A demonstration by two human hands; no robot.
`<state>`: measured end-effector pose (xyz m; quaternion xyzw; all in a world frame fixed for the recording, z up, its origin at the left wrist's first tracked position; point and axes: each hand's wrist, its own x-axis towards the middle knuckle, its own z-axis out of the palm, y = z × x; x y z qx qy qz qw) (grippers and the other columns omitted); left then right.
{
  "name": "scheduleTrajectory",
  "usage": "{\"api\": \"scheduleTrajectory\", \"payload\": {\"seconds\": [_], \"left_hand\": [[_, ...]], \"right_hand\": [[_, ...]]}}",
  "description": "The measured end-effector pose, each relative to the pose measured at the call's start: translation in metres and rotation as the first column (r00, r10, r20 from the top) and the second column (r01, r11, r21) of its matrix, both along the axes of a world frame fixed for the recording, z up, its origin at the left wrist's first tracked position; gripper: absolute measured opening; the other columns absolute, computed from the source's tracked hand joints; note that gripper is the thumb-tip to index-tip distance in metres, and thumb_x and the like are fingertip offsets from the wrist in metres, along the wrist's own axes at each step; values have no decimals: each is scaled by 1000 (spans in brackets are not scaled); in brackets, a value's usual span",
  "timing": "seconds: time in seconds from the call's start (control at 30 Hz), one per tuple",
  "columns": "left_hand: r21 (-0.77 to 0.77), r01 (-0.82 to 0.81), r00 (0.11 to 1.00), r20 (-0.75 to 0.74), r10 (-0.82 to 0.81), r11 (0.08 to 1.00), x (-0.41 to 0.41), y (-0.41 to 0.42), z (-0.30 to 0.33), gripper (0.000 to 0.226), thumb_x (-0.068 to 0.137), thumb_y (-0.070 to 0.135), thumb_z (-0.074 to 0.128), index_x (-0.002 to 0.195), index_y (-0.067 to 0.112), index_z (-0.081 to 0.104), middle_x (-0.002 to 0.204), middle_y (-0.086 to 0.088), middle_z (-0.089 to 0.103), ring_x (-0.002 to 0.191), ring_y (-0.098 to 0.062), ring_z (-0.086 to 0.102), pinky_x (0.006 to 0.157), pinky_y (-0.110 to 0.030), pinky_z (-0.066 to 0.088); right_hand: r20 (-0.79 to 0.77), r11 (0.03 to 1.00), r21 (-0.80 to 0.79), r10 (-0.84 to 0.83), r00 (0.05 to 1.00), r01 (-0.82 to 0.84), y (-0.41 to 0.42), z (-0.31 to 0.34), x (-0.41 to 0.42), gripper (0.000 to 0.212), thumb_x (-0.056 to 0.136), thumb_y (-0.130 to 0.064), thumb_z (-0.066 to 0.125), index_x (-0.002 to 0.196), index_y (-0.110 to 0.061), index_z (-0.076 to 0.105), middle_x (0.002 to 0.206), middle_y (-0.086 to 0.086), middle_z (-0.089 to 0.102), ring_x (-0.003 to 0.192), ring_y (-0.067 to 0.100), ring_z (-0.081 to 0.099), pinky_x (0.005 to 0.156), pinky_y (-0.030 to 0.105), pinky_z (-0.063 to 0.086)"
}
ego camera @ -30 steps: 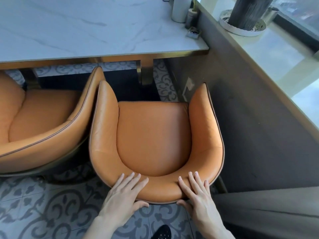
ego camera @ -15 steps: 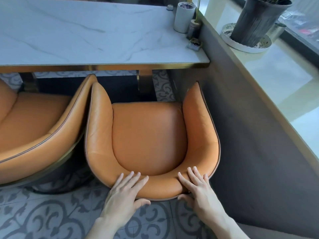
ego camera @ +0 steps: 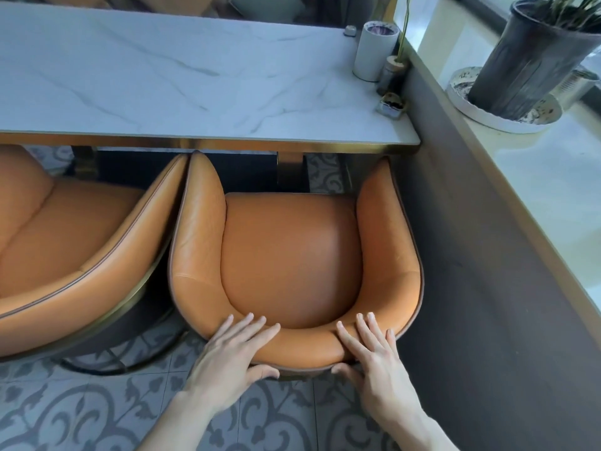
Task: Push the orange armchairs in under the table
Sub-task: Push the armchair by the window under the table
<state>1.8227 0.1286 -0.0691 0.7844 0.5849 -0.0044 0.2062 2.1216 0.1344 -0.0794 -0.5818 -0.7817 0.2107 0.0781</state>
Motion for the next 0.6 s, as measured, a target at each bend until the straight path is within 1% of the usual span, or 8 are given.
{"api": "scheduleTrajectory", "payload": {"seconds": [0.07,0.13,0.2,0.27,0.33,0.43,0.53,0.6], "left_hand": [[3,-10,1000,4,10,1000,2,15,2,85,76,88,18,151,48,16,159,15,19,147,-5,7,118,-31,-6],[-2,-21,1000,7,21,1000,3,30,4,82,78,85,24,151,48,16,160,16,18,147,-4,5,120,-31,-6],[5,-31,999,19,30,1000,4,46,5,84,77,87,21,151,48,16,160,16,18,147,-3,5,120,-31,-6],[13,-32,999,22,32,999,6,60,5,88,73,87,16,151,47,17,160,16,20,147,-4,6,119,-30,-7],[17,-33,999,29,32,999,8,73,5,89,72,87,14,151,47,17,160,15,20,147,-4,7,119,-29,-8],[21,-35,999,38,34,999,11,93,7,88,74,87,16,151,46,19,160,14,22,147,-5,8,118,-29,-7],[13,-44,998,45,44,999,9,109,7,82,79,83,30,151,46,21,159,15,22,147,-4,8,117,-27,-9],[17,-39,998,46,38,999,8,115,5,84,76,86,26,150,47,21,159,16,23,147,-3,7,117,-27,-9]], "right_hand": [[6,1000,-9,7,1000,-7,17,3,0,72,90,-78,27,153,-44,25,164,4,17,151,14,-14,121,45,-4],[12,1000,-16,10,1000,-10,34,6,-1,69,92,-73,33,153,-43,25,165,5,17,150,14,-15,119,42,-7],[11,1000,-18,13,1000,-13,51,8,-1,69,91,-68,38,153,-43,24,165,5,18,150,14,-14,120,42,-6],[9,1000,-17,20,1000,-20,68,8,1,68,91,-66,41,153,-42,26,165,6,19,150,15,-13,121,46,-3],[-6,1000,-5,30,1000,-30,83,5,5,66,93,-63,47,153,-40,29,164,8,23,150,15,-11,121,52,2],[-16,999,12,43,999,-43,105,3,9,65,95,-56,55,153,-38,32,163,11,26,148,14,-9,120,56,7],[1,999,-3,45,999,-45,123,5,7,67,93,-63,47,153,-38,32,163,11,26,148,15,-8,121,56,8],[2,999,1,44,999,-44,128,4,5,69,92,-71,36,153,-39,30,163,10,25,150,18,-6,121,56,7]]}}
